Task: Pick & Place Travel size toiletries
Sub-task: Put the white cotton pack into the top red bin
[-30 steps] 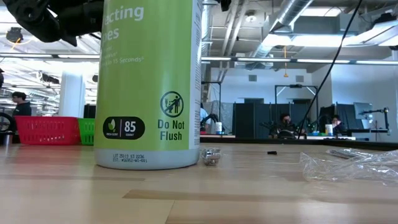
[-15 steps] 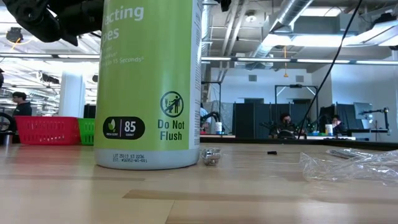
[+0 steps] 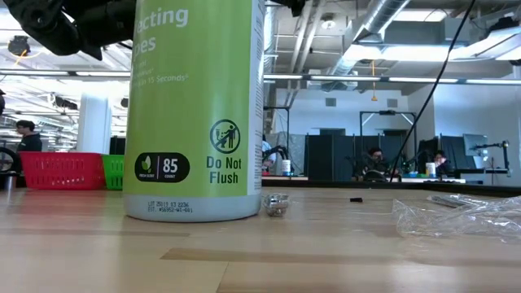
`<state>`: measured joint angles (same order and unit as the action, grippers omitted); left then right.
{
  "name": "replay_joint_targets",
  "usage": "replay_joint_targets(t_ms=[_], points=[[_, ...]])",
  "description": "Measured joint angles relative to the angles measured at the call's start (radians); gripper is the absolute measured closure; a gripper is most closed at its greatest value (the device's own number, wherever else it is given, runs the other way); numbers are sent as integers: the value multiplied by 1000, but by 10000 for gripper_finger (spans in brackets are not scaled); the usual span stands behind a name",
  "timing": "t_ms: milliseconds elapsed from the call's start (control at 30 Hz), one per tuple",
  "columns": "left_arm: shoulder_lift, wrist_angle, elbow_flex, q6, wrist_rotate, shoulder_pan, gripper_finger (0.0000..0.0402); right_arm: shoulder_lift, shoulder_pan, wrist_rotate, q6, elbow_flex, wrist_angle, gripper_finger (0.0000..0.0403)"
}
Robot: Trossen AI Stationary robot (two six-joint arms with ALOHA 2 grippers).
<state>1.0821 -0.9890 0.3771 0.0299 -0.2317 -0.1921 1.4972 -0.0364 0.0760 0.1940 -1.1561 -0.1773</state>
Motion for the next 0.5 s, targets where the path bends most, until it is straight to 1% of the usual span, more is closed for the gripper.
replay_joint_targets(t_ms=[167, 300, 400, 500], points=[[0, 3, 0, 0, 4, 0, 401, 0, 19, 3, 0, 0, 28, 286], [-3, 21, 0, 0, 42, -2, 401, -7, 32, 8, 0, 0, 76, 247], [-11, 51, 1, -1, 48, -20, 401, -36, 41, 7, 0, -1, 109, 225], [-33, 108, 0, 3, 56, -46, 402, -80, 44, 7, -9, 0, 179, 211]])
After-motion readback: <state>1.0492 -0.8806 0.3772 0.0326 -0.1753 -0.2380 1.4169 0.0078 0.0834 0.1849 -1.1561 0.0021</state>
